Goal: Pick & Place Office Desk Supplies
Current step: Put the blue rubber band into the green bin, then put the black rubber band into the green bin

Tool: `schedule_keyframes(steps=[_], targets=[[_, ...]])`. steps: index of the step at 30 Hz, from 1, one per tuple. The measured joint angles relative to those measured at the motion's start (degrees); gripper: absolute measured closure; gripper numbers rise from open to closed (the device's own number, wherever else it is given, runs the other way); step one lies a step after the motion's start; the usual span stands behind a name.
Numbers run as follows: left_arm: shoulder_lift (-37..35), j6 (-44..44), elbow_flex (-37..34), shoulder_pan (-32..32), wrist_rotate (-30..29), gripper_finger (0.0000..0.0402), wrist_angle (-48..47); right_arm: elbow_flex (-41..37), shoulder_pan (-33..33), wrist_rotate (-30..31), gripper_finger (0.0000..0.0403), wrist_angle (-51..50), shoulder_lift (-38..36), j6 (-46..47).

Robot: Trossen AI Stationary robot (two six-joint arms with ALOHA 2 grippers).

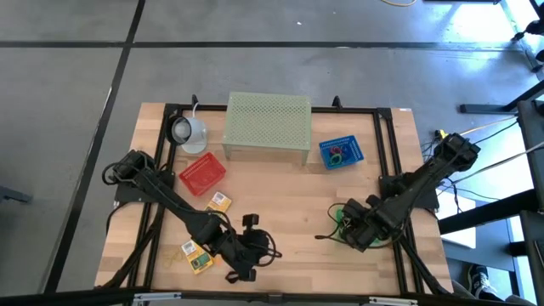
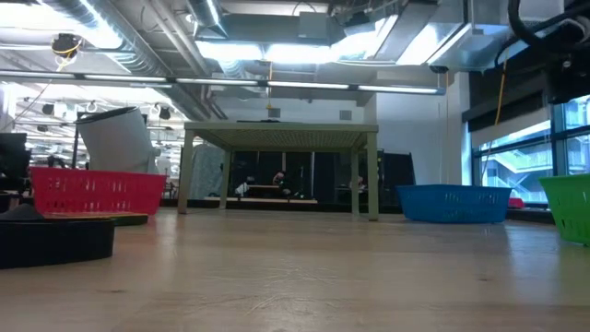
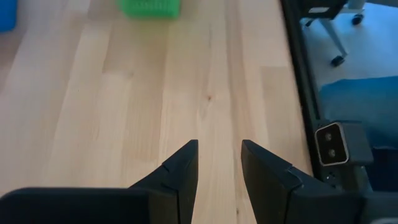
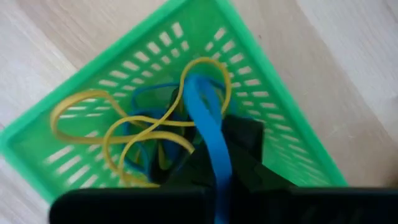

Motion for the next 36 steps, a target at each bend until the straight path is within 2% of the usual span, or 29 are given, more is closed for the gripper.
schedule_keyframes(steps=[6, 12, 15, 25, 29, 36], targets=[[0.0, -12.7, 0.0, 0.2, 1.7, 0.0286, -10.9, 0.0, 0.0, -1.2, 0.0361, 1.0, 0.0, 0.0], [0.0, -19.3, 0.0, -0.1, 11.8, 0.0284, -18.5, 0.0, 0.0, -1.2, 0.0313, 1.9, 0.0, 0.0], [0.0, -19.7, 0.0, -0.8, 14.1, 0.0275, -18.6, 0.0, 0.0, -1.2, 0.0288, 1.9, 0.0, 0.0], [4.1, -18.8, 0.0, -4.0, 11.2, 0.0224, -18.5, 0.0, 0.0, -2.7, 0.0220, 2.4, 0.0, 0.0], [7.6, -18.8, 0.0, -3.9, 11.2, 0.0213, -18.8, 0.0, 0.0, -3.4, 0.0212, 2.4, 0.0, -0.1], [11.6, -18.7, -0.1, -2.5, 13.6, 0.0212, -18.7, 0.0, 0.0, -12.3, 0.0221, 2.5, 0.0, -1.3]])
